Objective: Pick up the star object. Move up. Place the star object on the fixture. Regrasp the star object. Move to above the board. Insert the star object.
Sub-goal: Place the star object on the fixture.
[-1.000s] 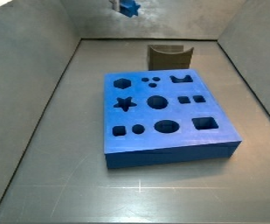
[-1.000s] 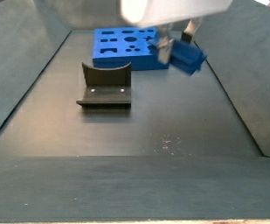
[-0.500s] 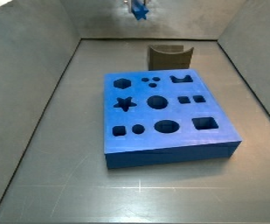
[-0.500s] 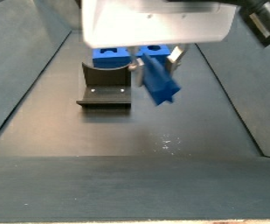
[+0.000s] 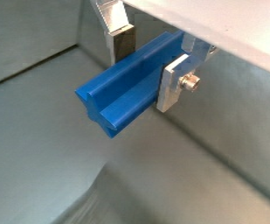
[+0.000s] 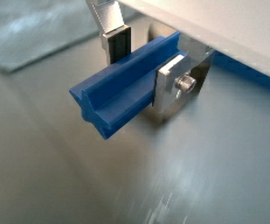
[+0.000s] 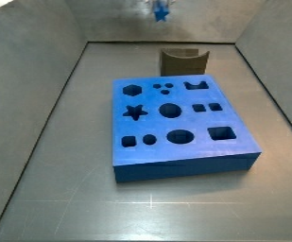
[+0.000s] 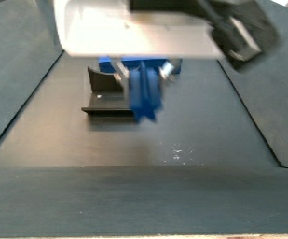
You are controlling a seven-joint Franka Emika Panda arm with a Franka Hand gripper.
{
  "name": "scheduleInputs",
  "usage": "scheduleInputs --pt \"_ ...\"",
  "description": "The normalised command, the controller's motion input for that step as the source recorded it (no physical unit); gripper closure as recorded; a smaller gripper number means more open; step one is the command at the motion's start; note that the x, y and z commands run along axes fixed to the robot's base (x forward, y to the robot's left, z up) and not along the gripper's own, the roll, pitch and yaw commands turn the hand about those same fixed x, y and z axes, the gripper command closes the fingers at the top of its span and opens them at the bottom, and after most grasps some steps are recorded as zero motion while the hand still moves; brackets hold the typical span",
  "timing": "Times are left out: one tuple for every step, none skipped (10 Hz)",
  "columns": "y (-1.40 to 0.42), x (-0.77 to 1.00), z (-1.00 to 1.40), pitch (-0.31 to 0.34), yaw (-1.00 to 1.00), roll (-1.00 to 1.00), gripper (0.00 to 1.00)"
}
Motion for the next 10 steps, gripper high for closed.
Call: scheduleInputs --pt "-1.00 0.66 0.56 0.076 -0.02 -1.00 1.00" --pt "-0.98 0.68 0.53 0.079 -0.02 -1.00 1.00" --pt "-0.66 0.52 0.36 0.085 -0.03 -1.00 1.00" --pt "-0.37 0.39 0.21 0.100 -0.04 -1.00 1.00" --pt "-0.14 0.26 0.08 0.130 -0.06 -1.00 1.00" --pt "-0.04 0.20 0.04 0.138 -0.07 -0.88 1.00" --pt "-0.01 0.16 0.02 0.138 -0.07 -0.77 1.00" --pt "0.03 0.10 0.00 0.123 -0.08 -0.49 1.00" --pt "0.04 0.08 0.00 0.111 -0.09 -0.37 1.00" --pt "0.02 0.07 0.00 0.091 -0.09 -0.20 1.00"
